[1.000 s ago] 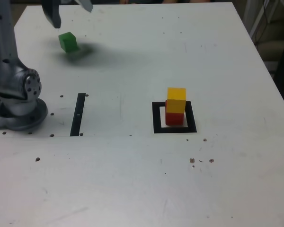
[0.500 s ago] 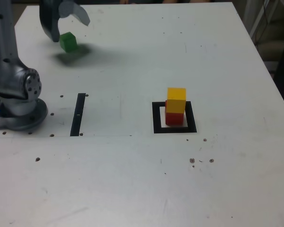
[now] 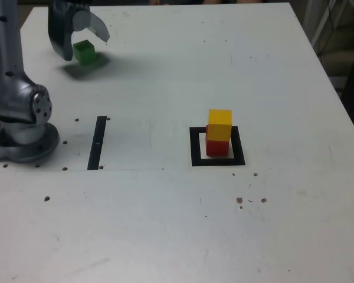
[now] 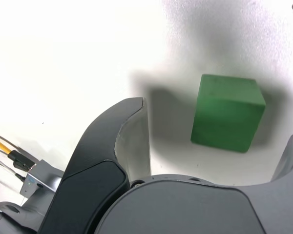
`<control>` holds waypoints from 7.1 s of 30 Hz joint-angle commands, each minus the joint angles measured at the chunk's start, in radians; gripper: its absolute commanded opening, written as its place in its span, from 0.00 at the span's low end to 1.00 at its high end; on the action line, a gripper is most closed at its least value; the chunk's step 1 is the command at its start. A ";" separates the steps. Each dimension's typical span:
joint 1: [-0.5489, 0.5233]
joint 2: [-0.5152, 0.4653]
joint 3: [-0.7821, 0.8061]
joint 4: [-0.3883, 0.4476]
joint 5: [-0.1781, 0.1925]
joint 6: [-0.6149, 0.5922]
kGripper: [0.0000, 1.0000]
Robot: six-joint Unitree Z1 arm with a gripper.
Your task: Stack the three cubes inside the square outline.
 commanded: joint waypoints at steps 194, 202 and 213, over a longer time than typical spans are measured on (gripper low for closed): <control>-1.387 0.197 -0.671 0.491 -0.133 -0.483 0.95; -1.387 0.195 -0.668 0.490 -0.133 -0.483 0.98; -1.390 0.132 -0.656 0.489 -0.119 -0.484 0.99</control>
